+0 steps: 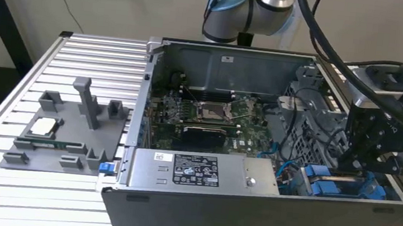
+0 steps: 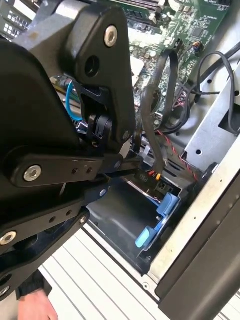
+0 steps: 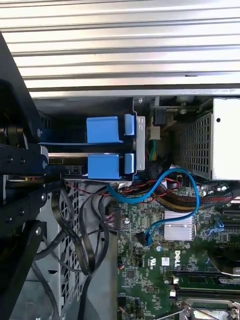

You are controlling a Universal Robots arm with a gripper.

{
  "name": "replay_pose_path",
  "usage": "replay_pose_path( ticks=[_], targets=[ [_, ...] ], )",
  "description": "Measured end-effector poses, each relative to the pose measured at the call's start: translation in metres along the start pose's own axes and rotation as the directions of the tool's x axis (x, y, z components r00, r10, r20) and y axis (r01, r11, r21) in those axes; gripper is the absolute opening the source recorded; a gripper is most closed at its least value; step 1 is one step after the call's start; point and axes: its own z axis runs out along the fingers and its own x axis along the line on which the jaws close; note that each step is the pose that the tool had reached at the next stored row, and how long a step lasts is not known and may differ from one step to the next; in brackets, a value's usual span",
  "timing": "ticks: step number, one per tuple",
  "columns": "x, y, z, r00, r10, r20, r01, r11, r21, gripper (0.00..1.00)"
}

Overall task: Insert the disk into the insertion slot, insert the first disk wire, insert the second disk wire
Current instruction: 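Insert the second disk wire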

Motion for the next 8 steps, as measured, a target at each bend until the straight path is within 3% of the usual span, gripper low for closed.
replay_pose_path(
  ticks=[2,3,4,8],
  targets=[
    [-0.0005,-0.0001,0.0011,1.0000,0.000,0.0038,0.000,1.0000,-0.0014,0.18],
    [-0.0007,0.0000,0.0000,1.0000,0.000,0.0041,0.000,1.0000,-0.0030,0.24],
    [-0.0008,0.0001,-0.0020,1.0000,0.000,0.0035,0.000,1.0000,-0.0042,0.24],
    [-0.0016,0.0002,-0.0162,1.0000,0.001,0.0027,-0.001,1.0000,-0.0081,0.24]
  ],
)
